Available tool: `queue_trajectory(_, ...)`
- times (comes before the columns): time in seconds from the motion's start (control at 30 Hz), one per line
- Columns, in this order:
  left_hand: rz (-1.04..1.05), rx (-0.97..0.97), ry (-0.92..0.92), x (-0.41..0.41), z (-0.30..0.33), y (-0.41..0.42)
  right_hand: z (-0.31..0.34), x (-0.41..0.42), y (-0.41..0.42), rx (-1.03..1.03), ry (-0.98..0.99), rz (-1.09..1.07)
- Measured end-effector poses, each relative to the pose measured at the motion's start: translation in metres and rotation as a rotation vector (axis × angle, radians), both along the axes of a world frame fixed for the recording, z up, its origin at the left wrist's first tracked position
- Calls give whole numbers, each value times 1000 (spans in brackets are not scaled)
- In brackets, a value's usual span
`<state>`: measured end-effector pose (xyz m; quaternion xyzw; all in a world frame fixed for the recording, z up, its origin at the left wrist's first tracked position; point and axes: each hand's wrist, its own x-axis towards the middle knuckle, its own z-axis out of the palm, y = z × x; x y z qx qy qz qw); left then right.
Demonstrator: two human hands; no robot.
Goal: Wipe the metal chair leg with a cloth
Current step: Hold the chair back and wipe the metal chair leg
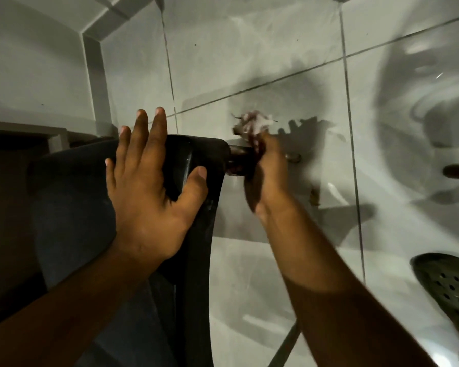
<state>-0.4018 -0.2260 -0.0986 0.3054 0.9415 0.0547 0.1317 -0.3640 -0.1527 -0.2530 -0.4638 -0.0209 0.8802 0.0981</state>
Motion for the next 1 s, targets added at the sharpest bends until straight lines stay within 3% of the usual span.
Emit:
queue_trajectory(0.17,-17,33,-9,-4,-4,-5,-85,-1,15,44,-102,76)
queue_trajectory(0.37,-20,64,-5,-7,-7,-7,-137,-3,25,160,-243,276)
queue_trajectory(0.5,-2,45,12,-4,-6,-3,-113,-4,25,135,-167,200)
queue_trajectory(0.63,6,30,14,-1,-4,-3,-40,-10,8,41,-126,107)
queue_trajectory(0.77,3,6,22,0,-2,-1,13,-14,-11,148,-121,107)
queue_trajectory(0.87,0,5,21,-1,-1,-1,16,-20,-10,87,-148,-8)
queue_trajectory(1.0,2,2,-4,-1,0,-1,-40,-10,4,67,-166,61)
